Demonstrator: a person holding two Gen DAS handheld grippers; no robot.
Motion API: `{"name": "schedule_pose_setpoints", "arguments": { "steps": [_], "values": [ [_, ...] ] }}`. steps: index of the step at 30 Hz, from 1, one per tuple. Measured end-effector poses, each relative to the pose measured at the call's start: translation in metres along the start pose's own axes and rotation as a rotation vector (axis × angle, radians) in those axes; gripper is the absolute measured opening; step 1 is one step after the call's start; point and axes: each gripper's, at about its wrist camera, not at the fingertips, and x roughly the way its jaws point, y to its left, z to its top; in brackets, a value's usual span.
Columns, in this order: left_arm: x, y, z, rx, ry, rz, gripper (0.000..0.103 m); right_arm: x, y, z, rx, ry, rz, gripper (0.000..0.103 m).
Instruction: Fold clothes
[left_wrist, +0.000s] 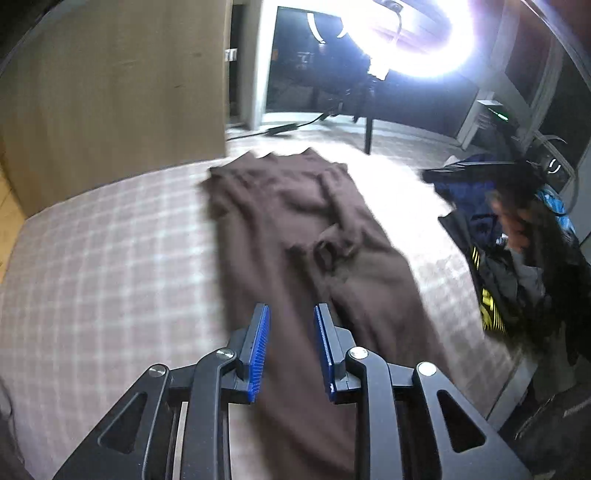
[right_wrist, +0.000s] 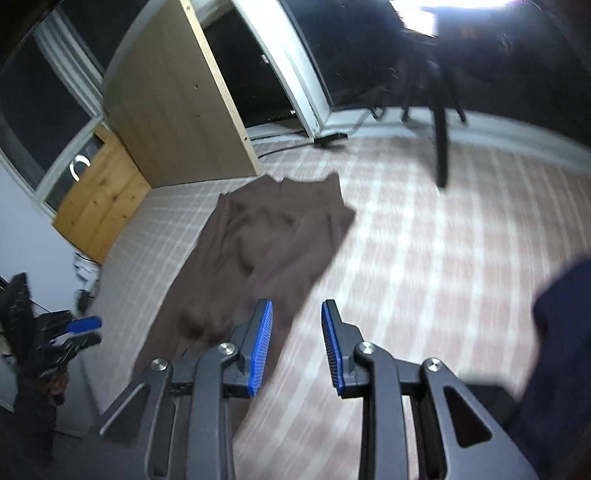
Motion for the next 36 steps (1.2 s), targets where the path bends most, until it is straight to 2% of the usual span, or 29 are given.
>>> {"name": "schedule_pose_setpoints", "arguments": {
  "steps": [6, 10, 12, 14, 17, 20, 24, 27, 31, 33, 35, 36],
  "values": [
    [-0.023, 0.013, -0.064, -0.021, 0.088, -0.059, 0.024, -0.05, 0.022, -0.082, 0.067, 0.008, -0.039, 0.028],
    [-0.038, 0.012, -0.114, -0.012, 0.152, -0.137, 0.026, -0.072, 0.059, -0.167, 0.144, 0.011, -0.084, 0.028],
    [-0.043, 0.009, -0.141, 0.002, 0.187, -0.172, 0.027, -0.072, 0.079, -0.211, 0.201, 0.02, -0.078, 0.028],
    [-0.046, 0.005, -0.166, 0.021, 0.211, -0.203, 0.032, -0.068, 0.102, -0.256, 0.247, 0.034, -0.084, 0.028],
    [-0.04, -0.001, -0.193, 0.039, 0.254, -0.227, 0.032, -0.049, 0.133, -0.307, 0.294, 0.066, -0.092, 0.028],
    [-0.034, -0.004, -0.202, 0.043, 0.255, -0.231, 0.032, -0.037, 0.15, -0.326, 0.29, 0.066, -0.127, 0.028],
    [-0.026, -0.005, -0.206, 0.032, 0.239, -0.236, 0.032, -0.042, 0.172, -0.325, 0.24, 0.003, -0.247, 0.028],
    [-0.019, -0.008, -0.209, 0.034, 0.239, -0.258, 0.031, -0.05, 0.196, -0.317, 0.163, -0.05, -0.182, 0.028],
    [-0.015, -0.008, -0.209, 0.03, 0.23, -0.28, 0.03, -0.026, 0.221, -0.308, 0.064, 0.004, -0.204, 0.028],
    [-0.015, -0.008, -0.209, 0.033, 0.219, -0.289, 0.024, -0.008, 0.229, -0.305, 0.039, 0.035, -0.205, 0.028],
    [-0.015, -0.008, -0.209, 0.035, 0.208, -0.298, 0.01, 0.011, 0.235, -0.304, 0.01, 0.075, -0.229, 0.028],
    [-0.015, -0.008, -0.209, 0.036, 0.202, -0.303, 0.007, 0.021, 0.237, -0.304, -0.006, 0.098, -0.253, 0.029]
  ]
}}
